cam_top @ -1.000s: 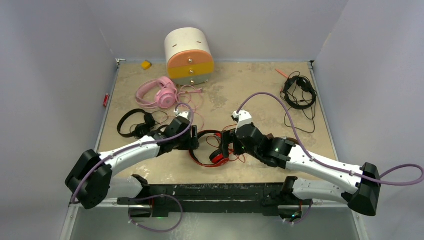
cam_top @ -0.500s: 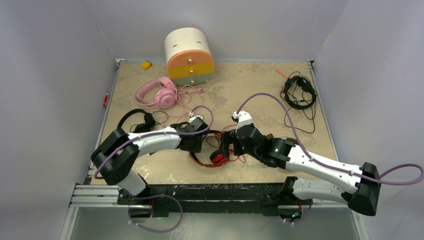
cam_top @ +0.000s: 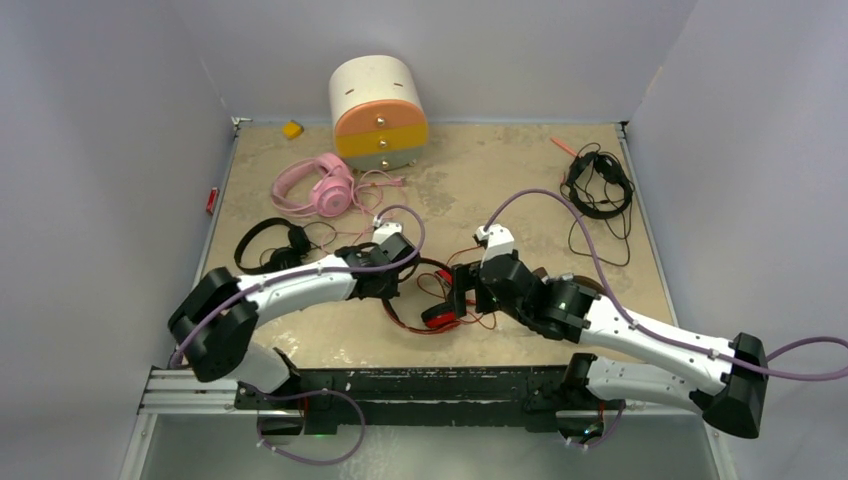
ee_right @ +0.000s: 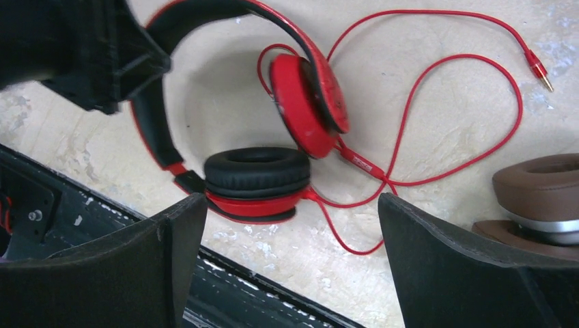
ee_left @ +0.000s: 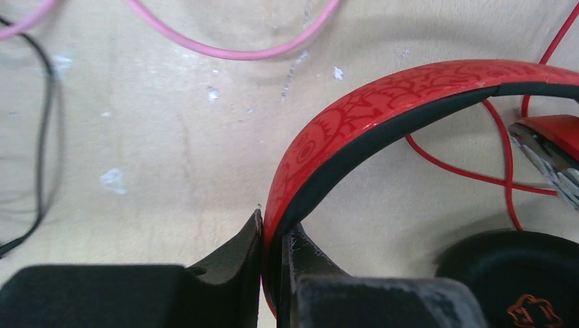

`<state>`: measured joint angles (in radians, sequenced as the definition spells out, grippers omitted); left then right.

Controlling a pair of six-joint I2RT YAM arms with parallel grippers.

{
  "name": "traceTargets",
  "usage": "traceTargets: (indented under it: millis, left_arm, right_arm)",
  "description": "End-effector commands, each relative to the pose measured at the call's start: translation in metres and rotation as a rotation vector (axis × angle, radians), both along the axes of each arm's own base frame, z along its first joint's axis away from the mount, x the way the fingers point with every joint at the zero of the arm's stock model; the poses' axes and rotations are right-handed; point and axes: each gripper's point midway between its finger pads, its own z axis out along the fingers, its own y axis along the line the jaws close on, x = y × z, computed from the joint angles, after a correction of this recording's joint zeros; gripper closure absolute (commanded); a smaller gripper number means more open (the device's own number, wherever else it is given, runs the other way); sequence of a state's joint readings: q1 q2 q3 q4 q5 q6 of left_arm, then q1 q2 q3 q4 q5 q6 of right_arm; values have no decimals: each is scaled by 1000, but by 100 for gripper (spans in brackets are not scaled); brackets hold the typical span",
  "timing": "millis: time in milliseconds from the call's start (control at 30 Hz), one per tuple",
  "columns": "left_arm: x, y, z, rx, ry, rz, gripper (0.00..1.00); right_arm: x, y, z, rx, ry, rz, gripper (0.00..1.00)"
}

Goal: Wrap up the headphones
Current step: Pick up the headphones from the center of the board.

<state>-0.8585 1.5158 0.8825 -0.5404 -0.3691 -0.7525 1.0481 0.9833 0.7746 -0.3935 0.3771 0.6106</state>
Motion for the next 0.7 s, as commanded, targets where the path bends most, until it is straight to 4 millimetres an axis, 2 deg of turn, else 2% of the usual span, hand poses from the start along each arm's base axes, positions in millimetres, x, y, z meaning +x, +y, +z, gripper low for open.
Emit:
traceTargets:
  millis: [0, 67, 233, 300, 433, 667]
  left_arm:
    - [11, 17, 41, -16, -130, 77, 100]
    - [14, 22, 54, -44, -136, 116, 100]
    - [21, 28, 88, -212, -135, 120, 100]
    - [21, 25, 107, -287, -168, 64, 100]
    - [19, 32, 152, -346, -255, 39, 100]
    - [16, 38, 208, -397, -300, -6, 100]
  right_arm:
    - [1, -18, -5, -19, -19, -63, 3]
    - [1, -21, -8, -17, -24, -65, 4]
    - [4, -23, 4, 0, -73, -59, 4]
    - [6, -24, 9, -5, -104, -42, 4]
    - [11, -24, 28, 3, -190, -2, 5]
    - [-14, 8, 68, 208, -332, 282, 6]
